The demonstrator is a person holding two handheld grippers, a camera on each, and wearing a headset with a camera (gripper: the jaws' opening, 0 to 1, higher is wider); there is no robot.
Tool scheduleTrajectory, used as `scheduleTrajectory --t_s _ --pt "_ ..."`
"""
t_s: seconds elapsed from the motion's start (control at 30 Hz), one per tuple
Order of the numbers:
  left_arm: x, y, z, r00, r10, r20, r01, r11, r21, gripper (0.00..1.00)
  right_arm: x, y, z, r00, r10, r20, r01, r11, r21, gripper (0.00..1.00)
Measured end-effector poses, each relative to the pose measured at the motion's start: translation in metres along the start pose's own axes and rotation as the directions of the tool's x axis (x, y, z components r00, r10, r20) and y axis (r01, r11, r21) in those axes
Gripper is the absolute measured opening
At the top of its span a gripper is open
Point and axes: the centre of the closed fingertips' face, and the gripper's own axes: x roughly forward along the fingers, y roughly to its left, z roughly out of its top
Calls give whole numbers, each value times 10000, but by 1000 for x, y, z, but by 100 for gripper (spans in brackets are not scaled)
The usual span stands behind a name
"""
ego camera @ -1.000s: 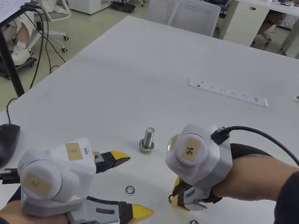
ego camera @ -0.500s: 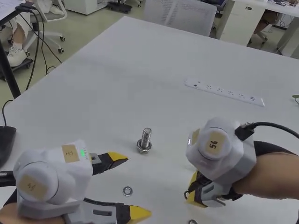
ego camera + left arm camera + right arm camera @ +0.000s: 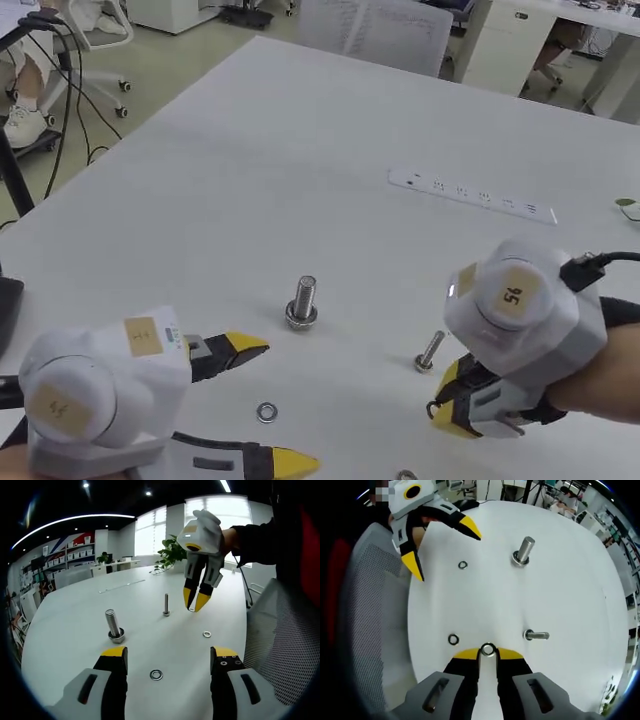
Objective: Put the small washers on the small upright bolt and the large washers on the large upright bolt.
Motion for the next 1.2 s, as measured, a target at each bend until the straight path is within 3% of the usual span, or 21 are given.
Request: scheduleTrajectory --t_s 0.33,0.67,0.93,1.2 --pt "1 -1 2 10000 -32 41 32 10000 22 66 -26 -18 -7 9986 -509 172 501 9978 424 14" --pt "3 0 3 10000 -68 60 68 10000 4 66 -51 -34 6 9932 -1047 505 1028 9939 394 14" --pt "4 0 4 9999 -110 85 110 9999 4 66 -57 -42 15 9907 -1219 607 1207 9924 240 14" --pt "4 0 4 9997 -144 196 144 9999 -3 65 -52 -48 24 9913 -1181 579 1181 9930 29 14"
